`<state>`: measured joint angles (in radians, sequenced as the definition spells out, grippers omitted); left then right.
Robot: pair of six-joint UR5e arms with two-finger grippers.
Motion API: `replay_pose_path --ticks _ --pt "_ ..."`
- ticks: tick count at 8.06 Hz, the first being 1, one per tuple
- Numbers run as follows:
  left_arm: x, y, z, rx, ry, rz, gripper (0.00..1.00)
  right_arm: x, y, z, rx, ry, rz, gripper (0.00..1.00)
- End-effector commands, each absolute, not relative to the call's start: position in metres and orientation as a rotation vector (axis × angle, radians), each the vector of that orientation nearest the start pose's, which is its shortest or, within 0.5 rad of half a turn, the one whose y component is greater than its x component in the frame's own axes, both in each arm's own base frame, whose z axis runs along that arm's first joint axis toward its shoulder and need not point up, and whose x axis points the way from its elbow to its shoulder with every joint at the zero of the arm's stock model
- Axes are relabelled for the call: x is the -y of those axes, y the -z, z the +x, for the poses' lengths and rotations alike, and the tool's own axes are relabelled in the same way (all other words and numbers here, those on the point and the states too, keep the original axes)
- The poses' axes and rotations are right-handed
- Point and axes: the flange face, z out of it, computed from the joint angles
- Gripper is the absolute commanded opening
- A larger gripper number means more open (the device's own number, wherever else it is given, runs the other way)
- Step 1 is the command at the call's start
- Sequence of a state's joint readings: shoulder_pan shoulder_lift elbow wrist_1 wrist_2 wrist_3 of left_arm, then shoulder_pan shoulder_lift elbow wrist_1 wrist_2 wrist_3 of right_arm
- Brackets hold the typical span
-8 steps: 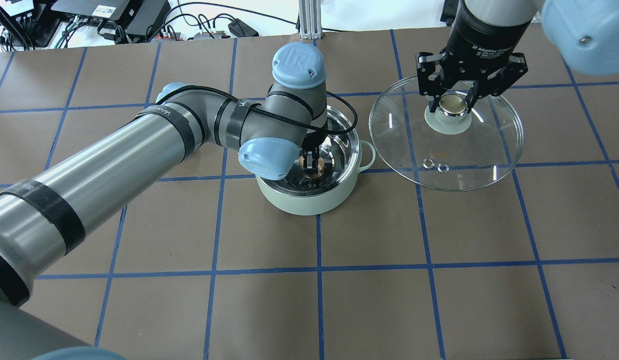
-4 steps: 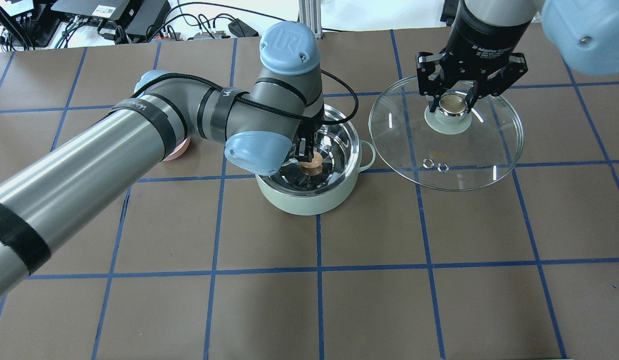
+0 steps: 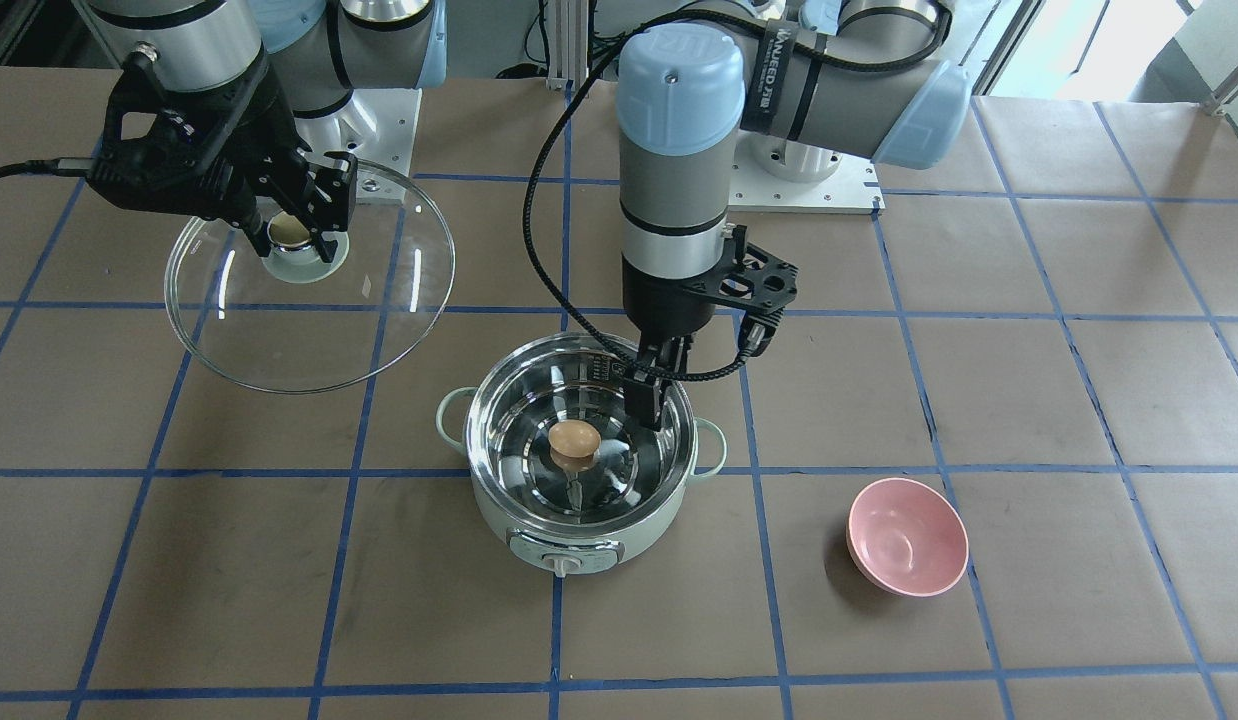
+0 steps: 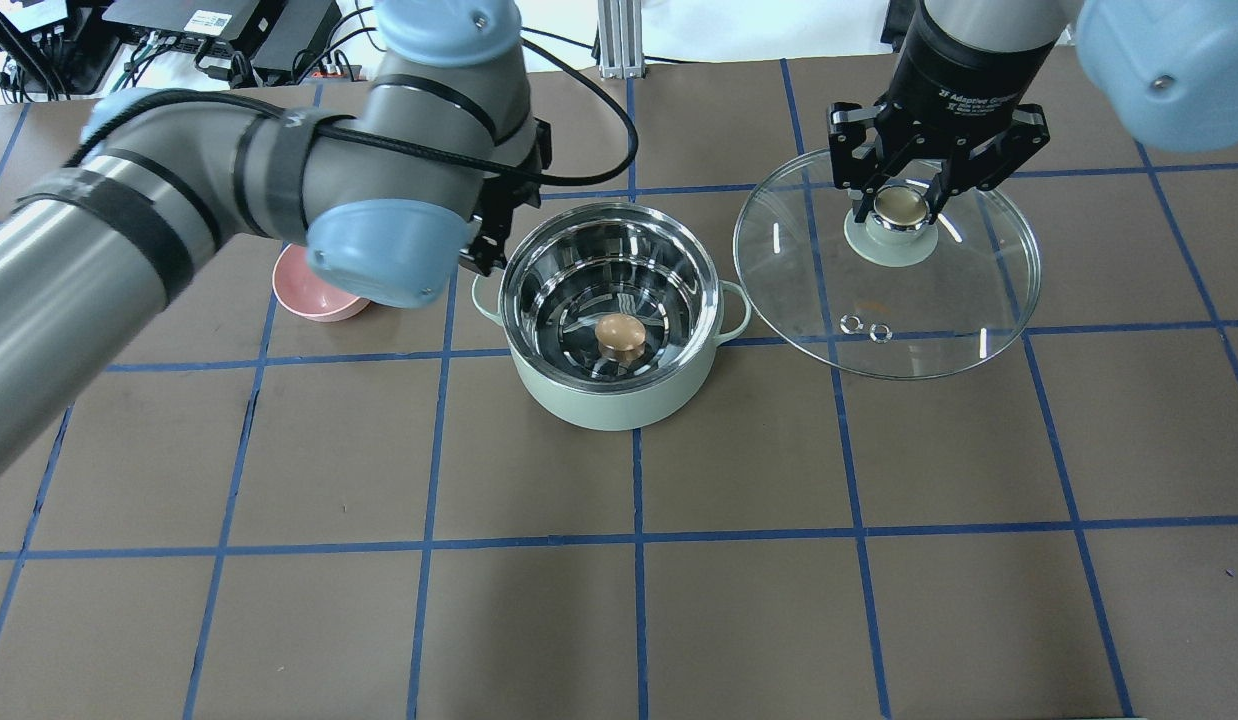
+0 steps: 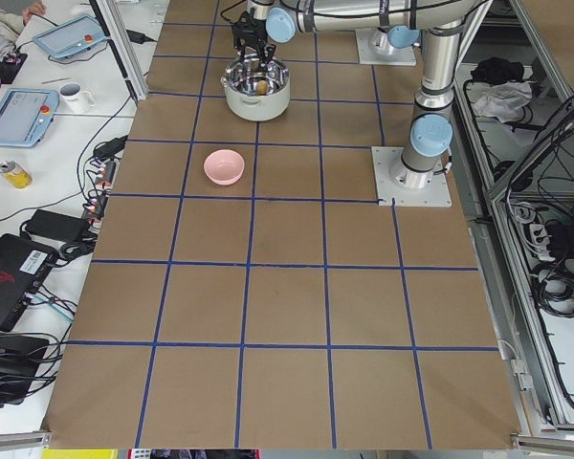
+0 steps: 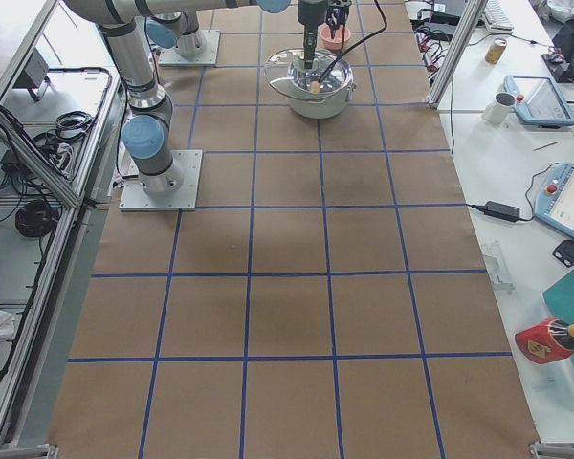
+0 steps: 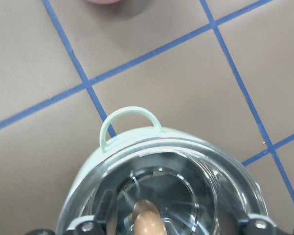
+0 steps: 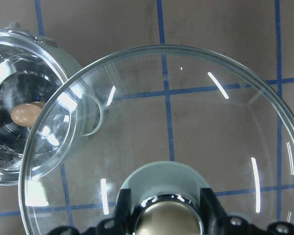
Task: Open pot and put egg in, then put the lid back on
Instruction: 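Withdraw the left gripper from the pot toward the bowl, then carry the glass lid over the pot and lower it with the right gripper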
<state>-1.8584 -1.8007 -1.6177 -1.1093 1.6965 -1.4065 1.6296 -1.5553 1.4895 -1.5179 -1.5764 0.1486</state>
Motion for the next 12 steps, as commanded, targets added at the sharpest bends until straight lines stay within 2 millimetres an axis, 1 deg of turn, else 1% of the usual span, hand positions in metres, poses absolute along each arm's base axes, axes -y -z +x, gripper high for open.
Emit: replay_pose_path --ticks 1,2,3,4,5,6,7,8,9,10,11,12 --pt "0.553 -0.442 -0.182 -2.782 0.396 -1.408 0.86 0.5 -0.511 0.17 -3.113 0.065 0.143 0.35" --pt "0.56 -0.457 -0.149 -2.819 0.389 -1.221 0.91 0.51 -0.506 0.18 -3.068 0.107 0.157 0.35" --pt "0.566 -0.464 -0.119 -2.852 0.392 -1.039 1.0 0.523 -0.496 0.194 -3.063 0.14 0.127 0.35" --pt "0.568 -0.468 -0.102 -2.888 0.384 -0.865 1.0 0.531 -0.481 0.222 -3.06 0.152 0.103 0.35" --pt "0.564 -0.476 -0.094 -2.919 0.394 -0.692 1.0 0.545 -0.461 0.245 -3.05 0.177 0.1 0.35" --pt "0.56 -0.484 -0.092 -2.946 0.399 -0.528 1.0 0.562 -0.434 0.267 -3.038 0.198 0.124 0.35" --pt "0.555 -0.485 -0.094 -2.963 0.369 -0.493 1.0 0.562 -0.42 0.299 -3.046 0.199 0.093 0.35" --pt "0.552 -0.48 -0.101 -3.046 0.297 -0.483 1.0 0.562 -0.416 0.318 -3.044 0.193 0.1 0.35" --pt "0.549 -0.482 -0.11 -3.087 0.296 -0.467 1.0 0.559 -0.402 0.335 -3.052 0.162 0.094 0.35" --pt "0.544 -0.481 -0.115 -3.09 0.291 -0.46 1.0 0.554 -0.39 0.353 -3.066 0.139 0.077 0.35" --pt "0.543 -0.474 -0.119 -3.118 0.264 -0.474 1.0 0.551 -0.38 0.363 -3.079 0.123 0.086 0.35" --pt "0.541 -0.469 -0.128 -3.213 0.225 -0.45 1.0 0.546 -0.375 0.373 -3.088 0.113 0.061 0.35"
